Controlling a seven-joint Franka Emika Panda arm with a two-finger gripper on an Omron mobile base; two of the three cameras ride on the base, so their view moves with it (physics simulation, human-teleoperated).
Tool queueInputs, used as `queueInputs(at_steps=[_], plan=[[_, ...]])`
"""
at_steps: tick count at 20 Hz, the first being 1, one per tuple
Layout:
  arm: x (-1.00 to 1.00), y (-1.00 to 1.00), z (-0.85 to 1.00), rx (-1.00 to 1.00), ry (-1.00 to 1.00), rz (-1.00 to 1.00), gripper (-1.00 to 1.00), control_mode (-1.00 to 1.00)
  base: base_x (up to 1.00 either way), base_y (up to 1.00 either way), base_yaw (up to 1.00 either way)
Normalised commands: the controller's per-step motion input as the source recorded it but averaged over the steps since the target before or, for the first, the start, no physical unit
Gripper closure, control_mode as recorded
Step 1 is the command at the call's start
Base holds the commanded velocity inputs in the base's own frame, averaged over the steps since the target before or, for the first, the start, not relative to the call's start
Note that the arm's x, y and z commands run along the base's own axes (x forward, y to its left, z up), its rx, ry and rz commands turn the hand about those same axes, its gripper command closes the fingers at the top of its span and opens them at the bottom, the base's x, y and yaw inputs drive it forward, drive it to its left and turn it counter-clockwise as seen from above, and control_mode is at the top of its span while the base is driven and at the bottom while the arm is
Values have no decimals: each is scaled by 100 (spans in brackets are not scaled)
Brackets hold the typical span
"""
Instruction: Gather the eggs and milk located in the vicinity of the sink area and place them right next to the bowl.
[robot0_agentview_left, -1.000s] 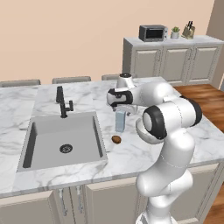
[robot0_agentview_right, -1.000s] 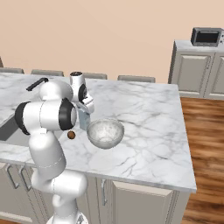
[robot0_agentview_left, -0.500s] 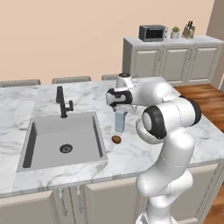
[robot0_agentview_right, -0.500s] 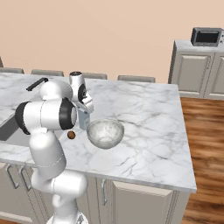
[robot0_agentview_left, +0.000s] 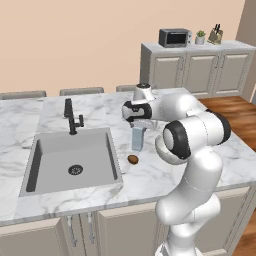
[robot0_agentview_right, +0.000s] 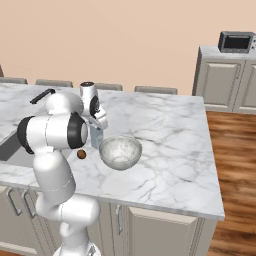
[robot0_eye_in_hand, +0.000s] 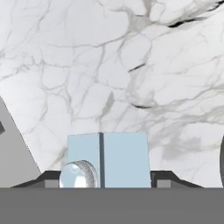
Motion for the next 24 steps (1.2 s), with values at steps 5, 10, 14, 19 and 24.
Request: queueInputs(at_steps=[5, 10, 14, 19, 24], plan=[[0, -16, 0, 0, 0, 0, 100, -100, 0, 0, 0], [0, -15, 0, 0, 0, 0, 100, -100, 0, 0, 0], [-2, -15, 0, 0, 0, 0, 100, -100, 0, 0, 0], [-5, -12, 0, 0, 0, 0, 100, -100, 0, 0, 0], [-5, -10, 0, 0, 0, 0, 100, -100, 0, 0, 0]])
